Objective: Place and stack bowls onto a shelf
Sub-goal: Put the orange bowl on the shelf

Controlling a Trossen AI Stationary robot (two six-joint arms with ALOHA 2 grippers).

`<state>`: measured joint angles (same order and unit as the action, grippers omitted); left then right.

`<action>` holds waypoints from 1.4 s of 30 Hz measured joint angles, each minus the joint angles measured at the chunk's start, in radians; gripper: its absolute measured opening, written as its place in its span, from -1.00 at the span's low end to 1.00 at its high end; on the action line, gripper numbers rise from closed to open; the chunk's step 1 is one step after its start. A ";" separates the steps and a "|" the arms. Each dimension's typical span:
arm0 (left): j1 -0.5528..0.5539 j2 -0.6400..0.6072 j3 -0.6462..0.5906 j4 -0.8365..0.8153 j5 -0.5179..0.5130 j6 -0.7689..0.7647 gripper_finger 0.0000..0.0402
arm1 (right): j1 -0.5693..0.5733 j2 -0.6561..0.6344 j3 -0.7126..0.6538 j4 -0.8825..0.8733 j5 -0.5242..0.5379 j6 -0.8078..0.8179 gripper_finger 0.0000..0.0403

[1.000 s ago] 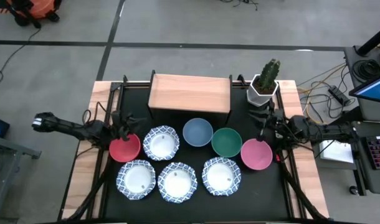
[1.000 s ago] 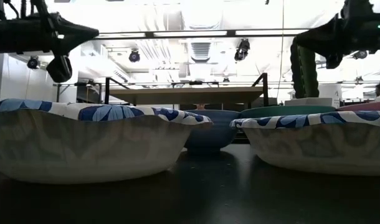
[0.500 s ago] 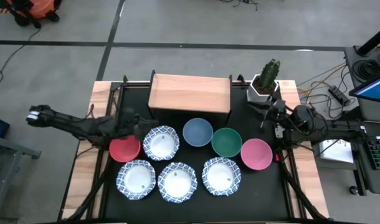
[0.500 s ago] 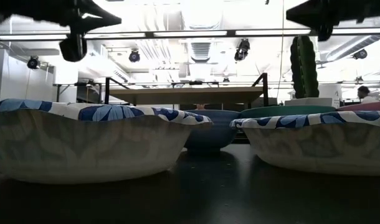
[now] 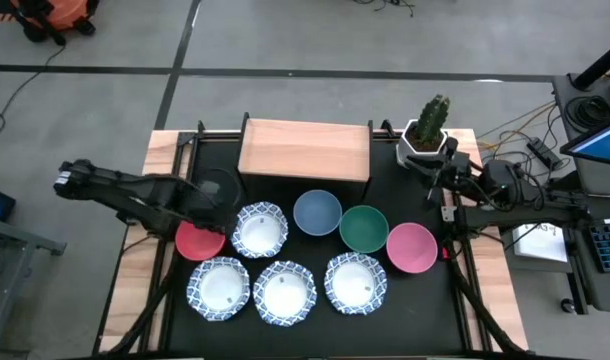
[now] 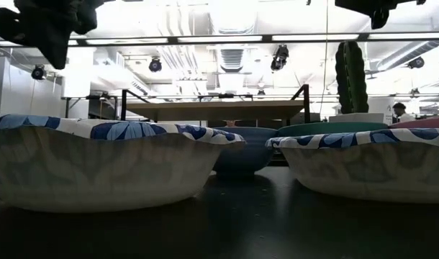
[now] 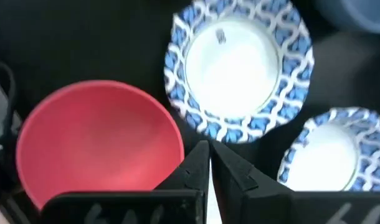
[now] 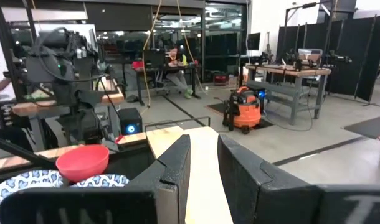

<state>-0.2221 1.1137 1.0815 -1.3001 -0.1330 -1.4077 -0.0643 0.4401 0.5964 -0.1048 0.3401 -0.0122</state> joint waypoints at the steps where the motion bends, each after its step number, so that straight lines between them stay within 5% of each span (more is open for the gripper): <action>1: -0.007 0.018 0.001 0.002 0.007 0.000 -1.00 | 0.000 0.001 -0.002 -0.002 0.000 -0.005 -0.65; 7: -0.020 0.120 -0.026 -0.002 0.056 -0.031 -0.91 | 0.000 0.000 -0.003 -0.020 0.000 -0.025 -0.65; 17: -0.023 0.258 -0.089 0.004 0.099 -0.010 -0.24 | 0.000 0.000 -0.003 -0.028 0.000 -0.042 -0.65; 21: -0.023 0.294 -0.126 0.055 0.100 0.014 -0.14 | 0.000 0.000 -0.003 -0.035 0.001 -0.042 -0.65; 28: -0.023 0.330 -0.188 0.175 0.100 0.031 -0.26 | 0.000 0.000 -0.003 -0.037 0.001 -0.042 -0.65; 38: -0.023 0.378 -0.193 0.176 0.098 0.056 -0.92 | 0.000 0.001 -0.004 -0.038 0.001 -0.044 -0.65; 42: -0.023 0.378 -0.193 0.178 0.097 0.061 -0.96 | 0.000 0.001 -0.004 -0.038 0.001 -0.044 -0.65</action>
<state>-0.2455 1.4914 0.8886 -1.1222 -0.0357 -1.3469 -0.0643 0.4408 0.5926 -0.1432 0.3408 -0.0563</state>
